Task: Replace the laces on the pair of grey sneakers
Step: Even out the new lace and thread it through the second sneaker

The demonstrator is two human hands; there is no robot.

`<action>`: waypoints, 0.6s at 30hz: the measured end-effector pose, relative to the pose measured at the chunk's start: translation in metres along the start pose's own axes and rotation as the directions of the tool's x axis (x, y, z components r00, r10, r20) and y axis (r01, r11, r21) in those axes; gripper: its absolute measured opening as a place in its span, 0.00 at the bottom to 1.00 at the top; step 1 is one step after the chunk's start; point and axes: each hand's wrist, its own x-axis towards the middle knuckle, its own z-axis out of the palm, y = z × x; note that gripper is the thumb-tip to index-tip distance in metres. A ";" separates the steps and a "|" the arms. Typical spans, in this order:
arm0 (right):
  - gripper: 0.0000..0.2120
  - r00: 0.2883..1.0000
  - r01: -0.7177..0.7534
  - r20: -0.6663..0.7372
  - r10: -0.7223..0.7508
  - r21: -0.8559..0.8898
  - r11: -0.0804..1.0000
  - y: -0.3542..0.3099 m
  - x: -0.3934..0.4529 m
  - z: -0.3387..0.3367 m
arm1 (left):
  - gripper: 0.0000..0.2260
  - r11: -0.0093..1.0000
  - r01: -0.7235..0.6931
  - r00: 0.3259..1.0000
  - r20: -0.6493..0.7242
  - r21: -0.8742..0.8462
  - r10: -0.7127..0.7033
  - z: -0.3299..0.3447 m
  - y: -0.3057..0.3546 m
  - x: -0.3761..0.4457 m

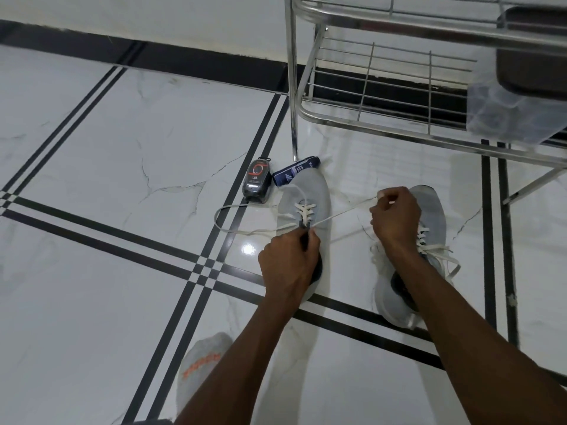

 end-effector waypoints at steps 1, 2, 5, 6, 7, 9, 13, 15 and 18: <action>0.07 0.994 0.098 0.046 -0.097 -0.032 0.995 0.002 0.000 0.001 | 0.19 1.000 -0.006 1.000 -0.013 -0.008 0.006 -0.001 -0.001 -0.001; 0.11 0.972 0.165 0.172 -0.158 -0.027 0.986 0.001 -0.004 0.006 | 0.19 1.000 -0.009 1.000 -0.029 -0.025 0.008 -0.003 -0.002 -0.001; 0.12 0.768 0.363 0.598 -0.227 -0.116 0.925 -0.011 -0.025 0.018 | 0.19 0.996 -0.032 0.998 -0.048 -0.079 0.028 -0.002 0.002 -0.001; 0.08 0.718 0.427 0.652 -0.245 -0.134 0.894 -0.013 -0.031 0.022 | 0.19 0.995 -0.036 0.998 -0.049 -0.091 0.032 -0.001 0.004 -0.002; 0.08 0.705 0.470 0.657 -0.266 -0.152 0.870 -0.014 -0.034 0.023 | 0.19 0.995 -0.035 0.998 -0.048 -0.096 0.031 -0.001 0.004 -0.002; 0.11 0.760 0.477 0.575 -0.301 -0.179 0.861 -0.016 -0.032 0.020 | 0.18 0.996 -0.022 0.999 -0.039 -0.090 0.019 -0.002 0.003 -0.001; 0.07 0.983 0.150 -0.087 -0.160 -0.110 0.982 -0.009 0.001 -0.011 | 0.14 0.993 -0.004 1.000 -0.016 -0.118 0.003 -0.002 0.003 0.000; 0.09 0.989 0.086 -0.111 -0.099 -0.114 0.990 -0.002 0.004 -0.016 | 0.13 0.993 -0.006 1.000 -0.023 -0.114 0.004 -0.003 0.002 -0.002; 0.24 0.925 0.225 0.350 -0.147 -0.194 0.955 0.001 -0.015 0.007 | 0.14 0.992 0.006 1.000 -0.020 -0.122 -0.009 -0.003 0.001 -0.002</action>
